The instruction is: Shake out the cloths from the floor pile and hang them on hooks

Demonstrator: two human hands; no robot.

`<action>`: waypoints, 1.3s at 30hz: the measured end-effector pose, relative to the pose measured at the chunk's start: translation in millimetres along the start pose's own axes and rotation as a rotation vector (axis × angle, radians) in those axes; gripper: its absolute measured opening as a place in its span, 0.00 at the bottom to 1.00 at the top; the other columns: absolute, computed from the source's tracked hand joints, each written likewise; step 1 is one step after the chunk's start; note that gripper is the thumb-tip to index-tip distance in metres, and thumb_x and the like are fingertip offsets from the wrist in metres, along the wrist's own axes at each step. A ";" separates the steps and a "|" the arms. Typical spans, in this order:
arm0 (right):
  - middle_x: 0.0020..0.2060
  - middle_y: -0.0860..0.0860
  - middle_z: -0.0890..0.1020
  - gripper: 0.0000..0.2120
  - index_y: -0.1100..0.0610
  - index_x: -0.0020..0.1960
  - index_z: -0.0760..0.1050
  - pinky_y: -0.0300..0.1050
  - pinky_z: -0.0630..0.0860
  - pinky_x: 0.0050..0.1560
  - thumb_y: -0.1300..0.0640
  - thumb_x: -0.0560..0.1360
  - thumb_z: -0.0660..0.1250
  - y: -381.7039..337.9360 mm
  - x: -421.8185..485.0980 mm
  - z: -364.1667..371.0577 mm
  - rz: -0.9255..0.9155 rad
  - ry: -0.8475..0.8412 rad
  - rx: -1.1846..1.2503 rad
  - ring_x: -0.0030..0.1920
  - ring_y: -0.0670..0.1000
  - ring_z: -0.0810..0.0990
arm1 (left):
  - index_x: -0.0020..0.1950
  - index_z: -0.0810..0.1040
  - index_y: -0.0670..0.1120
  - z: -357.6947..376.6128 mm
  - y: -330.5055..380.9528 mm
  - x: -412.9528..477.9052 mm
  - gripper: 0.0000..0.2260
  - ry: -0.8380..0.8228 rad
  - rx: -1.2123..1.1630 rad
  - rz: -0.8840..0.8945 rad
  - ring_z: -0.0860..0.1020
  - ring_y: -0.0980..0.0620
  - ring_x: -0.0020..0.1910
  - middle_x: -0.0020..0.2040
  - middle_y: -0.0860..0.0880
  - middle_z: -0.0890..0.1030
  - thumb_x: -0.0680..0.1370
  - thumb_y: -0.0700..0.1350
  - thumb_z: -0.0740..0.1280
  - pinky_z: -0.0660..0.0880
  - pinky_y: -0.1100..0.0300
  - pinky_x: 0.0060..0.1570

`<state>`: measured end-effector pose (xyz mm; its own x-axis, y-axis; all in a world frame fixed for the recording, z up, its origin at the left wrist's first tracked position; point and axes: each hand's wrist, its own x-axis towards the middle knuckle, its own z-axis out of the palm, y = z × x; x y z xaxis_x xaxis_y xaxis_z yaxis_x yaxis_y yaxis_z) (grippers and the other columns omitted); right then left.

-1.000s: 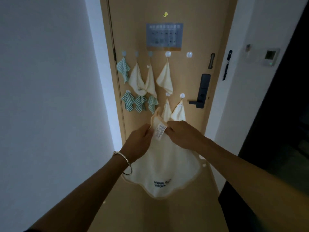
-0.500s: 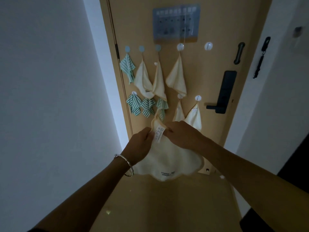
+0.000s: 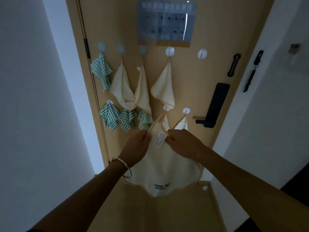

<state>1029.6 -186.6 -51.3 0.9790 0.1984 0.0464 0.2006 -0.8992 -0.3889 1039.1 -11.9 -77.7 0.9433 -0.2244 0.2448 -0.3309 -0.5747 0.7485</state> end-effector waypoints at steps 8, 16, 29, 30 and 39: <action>0.32 0.48 0.69 0.13 0.52 0.40 0.63 0.40 0.61 0.30 0.51 0.82 0.53 18.5 63.5 -13.3 0.151 0.092 -0.119 0.31 0.46 0.67 | 0.49 0.74 0.43 10.0 -17.0 99.7 0.11 -0.078 -0.100 0.153 0.73 0.58 0.38 0.40 0.51 0.76 0.82 0.45 0.55 0.66 0.70 0.37; 0.35 0.51 0.74 0.16 0.52 0.36 0.61 0.46 0.70 0.37 0.53 0.82 0.54 69.0 111.1 -42.2 0.235 0.164 -0.088 0.34 0.49 0.72 | 0.52 0.74 0.48 44.2 -12.0 174.9 0.10 -0.092 -0.167 0.169 0.74 0.59 0.39 0.40 0.54 0.75 0.83 0.47 0.54 0.67 0.69 0.38; 0.32 0.45 0.67 0.07 0.48 0.45 0.63 0.38 0.59 0.29 0.50 0.82 0.53 181.7 250.9 -94.9 0.056 0.191 -0.095 0.31 0.45 0.67 | 0.53 0.72 0.47 98.0 32.8 337.6 0.08 0.117 -0.141 0.143 0.72 0.61 0.37 0.41 0.54 0.75 0.82 0.47 0.55 0.68 0.71 0.36; 0.33 0.46 0.68 0.07 0.50 0.47 0.66 0.38 0.60 0.29 0.51 0.82 0.53 189.6 261.4 -101.9 0.035 0.198 -0.098 0.31 0.46 0.68 | 0.53 0.72 0.49 99.7 39.7 349.7 0.06 0.161 -0.139 0.156 0.72 0.63 0.37 0.40 0.57 0.74 0.82 0.48 0.56 0.69 0.72 0.36; 0.40 0.48 0.75 0.12 0.58 0.56 0.72 0.36 0.62 0.30 0.56 0.82 0.52 238.9 294.6 -125.4 -0.006 0.172 -0.002 0.32 0.44 0.69 | 0.39 0.74 0.44 128.1 66.3 417.3 0.16 0.252 0.056 0.249 0.72 0.55 0.29 0.31 0.50 0.75 0.81 0.50 0.57 0.67 0.66 0.29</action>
<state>1370.4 -391.9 -15.1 0.9693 0.1345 0.2056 0.2067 -0.8990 -0.3862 1407.3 -244.5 -4.8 0.8085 -0.1661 0.5646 -0.5457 -0.5708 0.6135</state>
